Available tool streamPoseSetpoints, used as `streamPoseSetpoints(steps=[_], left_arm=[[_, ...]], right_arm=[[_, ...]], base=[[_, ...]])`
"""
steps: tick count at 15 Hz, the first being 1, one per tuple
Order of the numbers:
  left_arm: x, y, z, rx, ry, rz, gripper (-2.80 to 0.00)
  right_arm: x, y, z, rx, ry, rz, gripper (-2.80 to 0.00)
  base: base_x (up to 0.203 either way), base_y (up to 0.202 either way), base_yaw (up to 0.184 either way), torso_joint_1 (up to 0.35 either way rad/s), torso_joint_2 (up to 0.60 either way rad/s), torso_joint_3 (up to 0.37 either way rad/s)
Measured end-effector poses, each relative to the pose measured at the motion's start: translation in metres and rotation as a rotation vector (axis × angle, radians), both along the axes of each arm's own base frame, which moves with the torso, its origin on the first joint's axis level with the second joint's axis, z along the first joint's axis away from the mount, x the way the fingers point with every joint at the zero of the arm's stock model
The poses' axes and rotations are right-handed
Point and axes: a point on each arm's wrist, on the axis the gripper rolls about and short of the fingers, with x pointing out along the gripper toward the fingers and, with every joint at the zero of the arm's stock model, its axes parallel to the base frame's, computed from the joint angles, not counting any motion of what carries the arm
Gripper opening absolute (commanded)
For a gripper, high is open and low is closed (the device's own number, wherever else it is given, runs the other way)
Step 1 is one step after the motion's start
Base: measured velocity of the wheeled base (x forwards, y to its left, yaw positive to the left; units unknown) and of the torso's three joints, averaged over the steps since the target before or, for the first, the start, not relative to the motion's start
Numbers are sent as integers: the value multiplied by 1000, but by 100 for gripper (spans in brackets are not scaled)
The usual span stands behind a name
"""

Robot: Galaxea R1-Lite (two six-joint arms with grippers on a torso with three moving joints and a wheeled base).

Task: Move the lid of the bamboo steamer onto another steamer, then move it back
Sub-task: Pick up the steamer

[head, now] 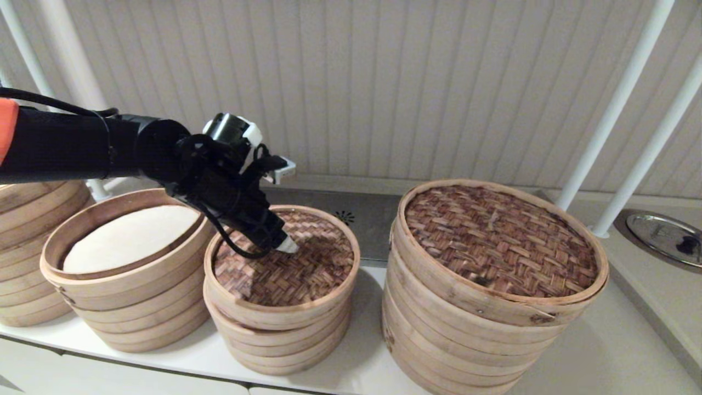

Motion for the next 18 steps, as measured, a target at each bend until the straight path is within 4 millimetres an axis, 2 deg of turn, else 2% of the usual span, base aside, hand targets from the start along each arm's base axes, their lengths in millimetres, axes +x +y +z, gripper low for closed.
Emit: streamPoseSetpoints(steps=[8,18], left_arm=[[-3,-15,-7,8,13,-30,0],[-4,-14,-10,5,32,-23,0]], right_arm=[[0,0,0,0,0,0,-280],[0,0,0,0,0,0,-280]], base=[[0,0,0,0,0,0],[0,0,0,0,0,0]])
